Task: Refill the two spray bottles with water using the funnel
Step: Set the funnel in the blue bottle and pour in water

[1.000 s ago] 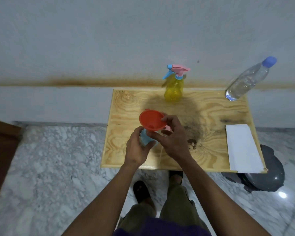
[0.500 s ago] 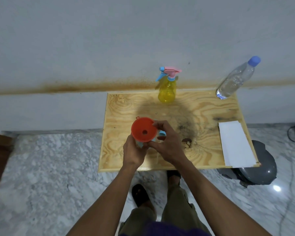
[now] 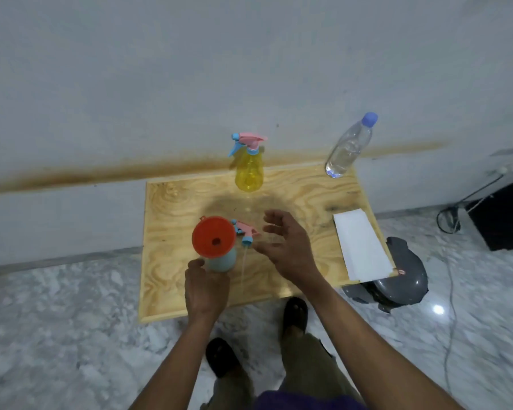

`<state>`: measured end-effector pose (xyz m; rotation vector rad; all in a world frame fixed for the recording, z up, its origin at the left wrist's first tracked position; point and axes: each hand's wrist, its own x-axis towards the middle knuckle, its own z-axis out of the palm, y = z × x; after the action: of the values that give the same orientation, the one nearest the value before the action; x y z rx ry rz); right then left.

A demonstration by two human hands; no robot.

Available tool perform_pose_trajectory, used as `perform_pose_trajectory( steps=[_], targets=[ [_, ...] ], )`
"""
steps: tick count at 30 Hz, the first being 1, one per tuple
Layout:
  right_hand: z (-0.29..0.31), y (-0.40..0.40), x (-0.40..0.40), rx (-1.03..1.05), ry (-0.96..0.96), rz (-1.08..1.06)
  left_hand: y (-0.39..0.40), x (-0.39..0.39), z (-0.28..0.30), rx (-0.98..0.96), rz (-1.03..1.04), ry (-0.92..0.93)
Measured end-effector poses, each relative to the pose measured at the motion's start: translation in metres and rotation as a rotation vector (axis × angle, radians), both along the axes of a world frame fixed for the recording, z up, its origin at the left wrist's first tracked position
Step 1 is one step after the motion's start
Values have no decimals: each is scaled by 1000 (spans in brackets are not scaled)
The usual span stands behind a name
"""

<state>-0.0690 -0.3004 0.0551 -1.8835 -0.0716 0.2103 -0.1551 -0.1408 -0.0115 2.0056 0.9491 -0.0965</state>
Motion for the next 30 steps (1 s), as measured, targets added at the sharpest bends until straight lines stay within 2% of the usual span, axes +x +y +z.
perform_pose_trajectory(
  steps=[3,5,8,14,22,30],
  targets=[
    [7,-32,21,-1,19,-134,-32,-3,7,72,-162,-62],
    [10,-57,41,-20,5,-209,-59,9,12,21,-244,-102],
    [13,-95,74,-46,15,-308,-100,53,27,-53,-281,-193],
    [22,-168,154,-79,5,-447,-164,160,45,18,-309,-291],
    [28,-207,254,-152,-89,-334,-228,257,48,26,-305,-272],
    [12,-208,297,-147,-109,-270,-257,337,35,-96,-220,-301]
  ],
)
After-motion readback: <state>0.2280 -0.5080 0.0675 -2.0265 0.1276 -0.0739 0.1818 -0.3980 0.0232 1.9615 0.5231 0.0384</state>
